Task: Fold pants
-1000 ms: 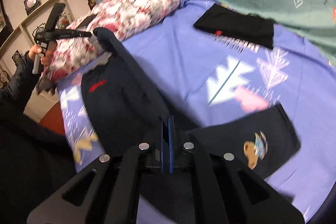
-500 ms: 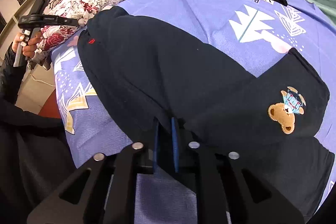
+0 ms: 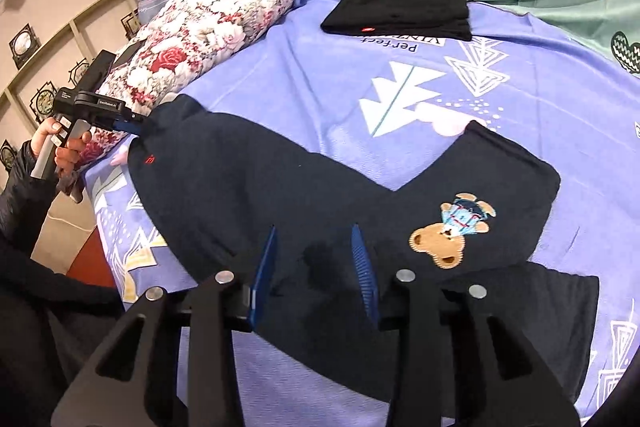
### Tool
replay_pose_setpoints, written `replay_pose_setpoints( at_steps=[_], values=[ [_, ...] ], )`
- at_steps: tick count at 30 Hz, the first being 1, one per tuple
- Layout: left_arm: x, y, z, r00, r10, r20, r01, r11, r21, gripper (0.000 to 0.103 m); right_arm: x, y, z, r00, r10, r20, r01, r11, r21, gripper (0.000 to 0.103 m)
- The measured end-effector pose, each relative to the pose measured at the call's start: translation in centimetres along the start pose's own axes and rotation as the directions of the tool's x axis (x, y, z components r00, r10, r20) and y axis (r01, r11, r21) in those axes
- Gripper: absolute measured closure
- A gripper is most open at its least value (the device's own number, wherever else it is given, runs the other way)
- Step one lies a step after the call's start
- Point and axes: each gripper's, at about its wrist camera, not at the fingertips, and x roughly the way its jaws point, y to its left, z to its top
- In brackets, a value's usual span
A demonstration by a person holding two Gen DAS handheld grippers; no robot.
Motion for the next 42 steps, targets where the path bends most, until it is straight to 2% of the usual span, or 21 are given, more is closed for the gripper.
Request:
replay_pose_setpoints(
  at_steps=[2, 8, 11, 15, 23, 27, 29, 30, 33, 39, 42],
  values=[
    [0.1, 0.0, 0.4, 1.0, -0.018, -0.002, 0.018, 1.0, -0.01, 0.04, 0.3, 0.3, 0.0, 1.0, -0.001, -0.007, 0.0, 1.0, -0.013, 0.064],
    [1.4, -0.3, 0.7, 0.999, -0.014, -0.035, 0.012, 0.999, -0.039, 0.041, 0.9, 2.0, -0.2, 0.999, 0.035, -0.031, -0.037, 0.996, -0.083, 0.064],
    [1.7, 0.3, 0.5, 0.998, -0.024, -0.057, 0.019, 0.996, -0.089, 0.042, 1.4, 3.3, -0.4, 0.997, 0.047, -0.058, -0.055, 0.989, -0.134, 0.056],
    [1.4, 0.9, -0.1, 0.996, -0.05, -0.069, 0.04, 0.989, -0.141, 0.043, 2.1, 4.9, -0.5, 0.995, 0.057, -0.079, -0.072, 0.977, -0.201, 0.056],
    [2.0, 2.1, 1.2, 0.994, -0.079, -0.08, 0.061, 0.974, -0.218, 0.05, 4.0, 6.1, -0.6, 0.993, 0.0, -0.117, -0.035, 0.955, -0.293, 0.056],
    [1.4, 2.7, 1.9, 0.993, -0.107, -0.055, 0.09, 0.962, -0.258, 0.063, 4.1, 6.5, -0.8, 0.993, -0.01, -0.117, -0.029, 0.945, -0.326, 0.056],
    [1.4, 2.7, 1.9, 0.991, -0.123, -0.054, 0.105, 0.957, -0.27, 0.071, 4.5, 6.7, -0.9, 0.992, -0.041, -0.118, -0.003, 0.935, -0.354, 0.055],
    [1.4, 2.5, 1.9, 0.991, -0.128, -0.051, 0.109, 0.957, -0.268, 0.08, 4.7, 6.8, -0.9, 0.992, -0.05, -0.12, 0.003, 0.932, -0.363, 0.055],
    [0.7, 1.5, 1.8, 0.994, -0.105, -0.014, 0.1, 0.971, -0.218, 0.089, 5.4, 7.1, -1.0, 0.988, -0.089, -0.122, 0.032, 0.913, -0.407, 0.055],
    [-0.8, 0.5, 2.0, 0.995, -0.094, 0.02, 0.096, 0.976, -0.193, 0.091, 6.0, 7.7, -1.1, 0.985, -0.109, -0.135, 0.036, 0.891, -0.452, 0.055],
    [-1.6, 0.5, 1.9, 0.995, -0.092, 0.037, 0.098, 0.978, -0.183, 0.091, 4.8, 7.7, -0.7, 0.991, -0.051, -0.124, -0.007, 0.904, -0.428, 0.054]
  ],
)
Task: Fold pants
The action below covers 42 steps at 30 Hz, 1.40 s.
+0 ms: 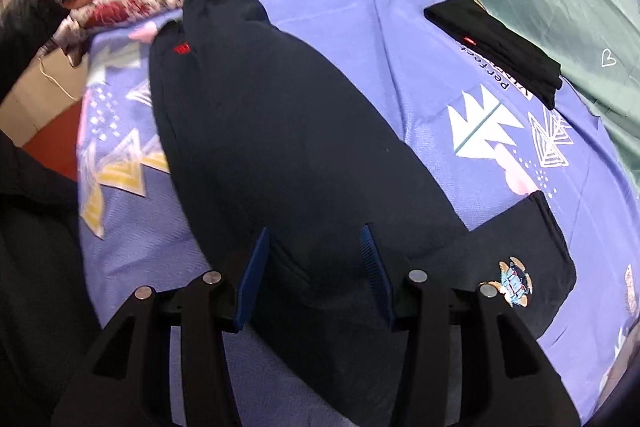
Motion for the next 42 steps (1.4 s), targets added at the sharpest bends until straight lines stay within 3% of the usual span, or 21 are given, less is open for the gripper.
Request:
replay_pose_setpoints(
  at_steps=[7, 13, 14, 16, 18, 24, 29, 35, 38, 40, 42],
  values=[
    [-1.5, -0.7, -0.5, 0.999, -0.015, 0.032, 0.015, 1.0, 0.012, 0.092, 0.4, 1.6, 0.1, 0.999, 0.041, -0.022, -0.042, 0.998, -0.041, 0.054],
    [-2.2, -0.6, -0.6, 0.999, -0.031, 0.037, 0.031, 0.999, 0.01, 0.092, 2.1, 1.7, -0.2, 0.997, -0.006, -0.08, 0.002, 0.999, -0.047, 0.056],
    [-2.4, -0.5, -0.6, 0.999, -0.034, 0.04, 0.034, 0.999, 0.01, 0.092, 2.2, 1.6, -0.2, 0.996, 0.006, -0.085, -0.01, 0.999, -0.047, 0.063],
    [-2.9, -0.3, -0.7, 0.998, -0.039, 0.049, 0.038, 0.999, 0.01, 0.092, 2.2, 1.4, -0.1, 0.995, 0.017, -0.094, -0.02, 0.999, -0.037, 0.096],
    [-3.2, -0.2, -0.9, 0.998, -0.038, 0.053, 0.037, 0.999, 0.01, 0.092, 1.6, 1.2, 0.1, 0.997, 0.011, -0.076, -0.013, 1.0, -0.027, 0.099],
    [-5.0, 0.5, -2.1, 0.997, -0.039, 0.07, 0.037, 0.999, 0.03, 0.092, -2.8, -0.8, 0.7, 0.997, 0.072, 0.018, -0.073, 0.996, 0.051, 0.1],
    [-6.1, 1.4, -4.5, 0.996, -0.04, 0.073, 0.035, 0.997, 0.069, 0.092, -3.3, 0.1, -0.3, 0.993, 0.119, -0.016, -0.119, 0.993, 0.023, 0.1],
    [-1.4, 4.0, -5.5, 0.999, 0.051, 0.001, -0.051, 0.998, 0.028, 0.092, 0.4, 1.1, -1.8, 0.982, 0.158, -0.103, -0.154, 0.987, 0.044, 0.1],
    [1.4, 5.2, -5.1, 0.997, 0.064, -0.04, -0.063, 0.998, 0.011, 0.089, 0.9, 0.5, -1.9, 0.976, 0.19, -0.102, -0.182, 0.979, 0.088, 0.099],
    [1.9, 5.4, -5.0, 0.997, 0.067, -0.046, -0.067, 0.998, 0.005, 0.085, 0.8, 0.2, -1.9, 0.972, 0.212, -0.105, -0.2, 0.973, 0.117, 0.095],
    [1.6, 4.9, -5.0, 0.995, 0.086, -0.053, -0.085, 0.996, 0.025, 0.084, 0.3, 0.3, -1.9, 0.972, 0.215, -0.098, -0.203, 0.972, 0.118, 0.073]
  ],
)
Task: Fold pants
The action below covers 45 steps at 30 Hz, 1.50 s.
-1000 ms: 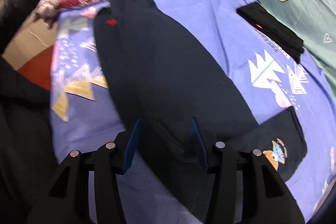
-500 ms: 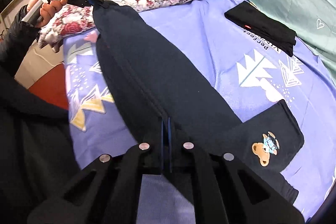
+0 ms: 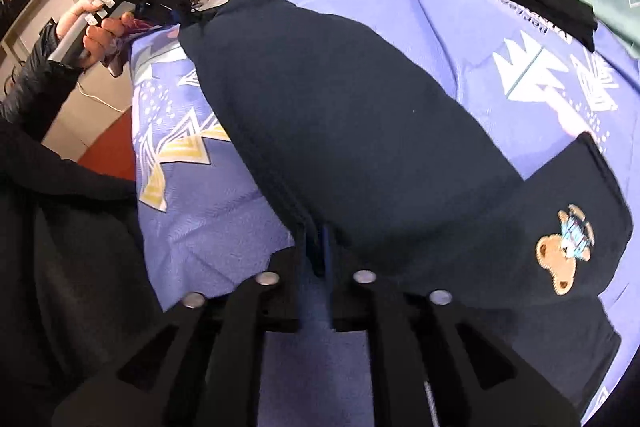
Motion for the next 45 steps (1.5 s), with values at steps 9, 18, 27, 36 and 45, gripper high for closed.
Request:
replay_pose_setpoints(
  at_steps=[9, 18, 27, 36, 45],
  values=[
    [-7.4, -4.4, -0.3, 0.972, 0.041, 0.23, -0.079, 0.984, 0.16, 0.032, -6.5, -9.5, 1.3, 0.932, -0.345, 0.11, 0.278, 0.877, 0.393, 0.054],
    [-2.2, -11.2, -1.0, 0.971, 0.04, 0.234, -0.11, 0.949, 0.295, 0.016, -0.4, -17.4, 5.1, 0.867, -0.485, -0.113, 0.451, 0.668, 0.592, 0.053],
    [3.0, -12.3, -2.7, 0.961, 0.126, 0.245, -0.204, 0.923, 0.326, 0.01, 2.4, -19.9, 6.6, 0.833, -0.516, -0.199, 0.512, 0.582, 0.632, 0.053],
    [3.7, -12.1, -2.8, 0.959, 0.162, 0.233, -0.24, 0.902, 0.36, 0.002, -2.6, -20.4, 4.2, 0.862, -0.504, -0.056, 0.382, 0.574, 0.724, 0.098],
    [3.8, -12.3, -2.6, 0.963, 0.158, 0.218, -0.228, 0.908, 0.351, 0.002, -18.2, -15.9, -6.1, 0.762, -0.612, 0.213, 0.166, 0.502, 0.849, 0.098]
  ],
)
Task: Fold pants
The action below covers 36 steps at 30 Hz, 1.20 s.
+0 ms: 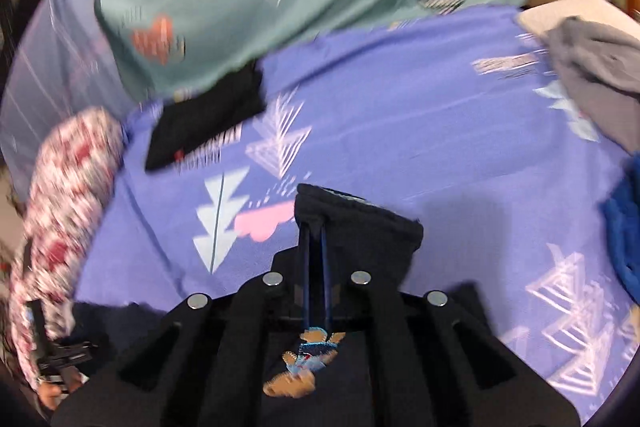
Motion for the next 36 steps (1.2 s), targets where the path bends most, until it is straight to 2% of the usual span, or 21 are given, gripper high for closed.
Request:
replay_pose_setpoints(
  at_steps=[3, 5, 9, 14, 16, 18, 19, 23, 24, 28, 29, 31, 33, 34, 36],
  values=[
    [-0.1, 0.2, 0.0, 1.0, -0.018, 0.001, 0.018, 1.0, -0.008, 0.002, -2.8, -2.9, -1.6, 1.0, -0.001, 0.016, 0.0, 0.999, 0.052, 0.098],
    [-0.1, 0.2, -0.1, 1.0, -0.02, 0.002, 0.02, 1.0, -0.012, 0.002, -3.6, -5.0, -3.5, 1.0, -0.012, -0.006, 0.012, 0.996, 0.091, 0.098],
    [-0.1, -0.2, -0.3, 1.0, 0.002, 0.002, -0.002, 1.0, 0.001, 0.002, -2.5, -8.4, -7.4, 0.995, -0.025, -0.1, 0.042, 0.985, 0.168, 0.098],
    [-0.2, -0.6, -0.5, 1.0, 0.022, -0.002, -0.022, 1.0, 0.019, 0.002, -0.6, -11.5, -11.3, 0.973, -0.04, -0.226, 0.095, 0.967, 0.237, 0.096],
    [-0.5, -0.3, -0.5, 1.0, 0.014, -0.002, -0.014, 1.0, 0.004, 0.002, -0.8, -11.9, -11.7, 0.971, -0.046, -0.233, 0.102, 0.967, 0.235, 0.085],
    [-0.9, 0.1, -0.5, 1.0, -0.006, 0.006, 0.006, 1.0, -0.026, 0.002, -1.5, -12.1, -11.4, 0.973, -0.062, -0.221, 0.114, 0.966, 0.231, 0.053],
    [-1.0, 0.2, -0.4, 1.0, -0.014, 0.007, 0.014, 0.999, -0.038, 0.002, -2.2, -12.2, -10.9, 0.979, -0.072, -0.192, 0.116, 0.968, 0.224, 0.052],
    [-1.5, 0.4, -0.3, 1.0, -0.025, 0.017, 0.026, 0.998, -0.063, 0.002, -2.6, -12.9, -8.4, 0.989, -0.099, -0.113, 0.12, 0.972, 0.2, 0.051],
    [-1.6, 0.3, -0.3, 0.999, -0.026, 0.02, 0.028, 0.998, -0.061, 0.002, -2.0, -12.9, -7.7, 0.987, -0.11, -0.113, 0.13, 0.974, 0.184, 0.051],
    [-1.6, -0.6, -0.3, 0.999, -0.032, 0.016, 0.032, 0.999, -0.035, 0.002, 2.6, -12.0, -5.8, 0.981, -0.068, -0.18, 0.09, 0.989, 0.119, 0.052],
    [-1.4, -0.7, -0.3, 1.0, -0.026, 0.011, 0.026, 0.999, -0.031, 0.002, 3.5, -11.9, -5.5, 0.978, -0.071, -0.195, 0.093, 0.99, 0.108, 0.055],
    [-1.2, -0.8, -0.4, 1.0, -0.017, 0.003, 0.017, 0.999, -0.033, 0.002, 5.8, -11.5, -5.1, 0.964, -0.055, -0.259, 0.077, 0.994, 0.074, 0.071],
    [-1.2, -0.7, -0.5, 1.0, -0.015, 0.006, 0.015, 0.999, -0.035, 0.002, 6.4, -11.1, -4.8, 0.96, -0.083, -0.268, 0.096, 0.995, 0.035, 0.091],
    [-1.2, -0.7, -0.5, 1.0, -0.014, 0.007, 0.014, 0.999, -0.035, 0.002, 6.1, -10.7, -4.8, 0.964, -0.08, -0.254, 0.087, 0.996, 0.014, 0.096],
    [-1.1, -0.6, -0.4, 1.0, 0.003, 0.011, -0.003, 0.999, -0.035, 0.002, 5.0, -10.3, -4.2, 0.975, -0.077, -0.208, 0.079, 0.997, 0.002, 0.097]
  ],
)
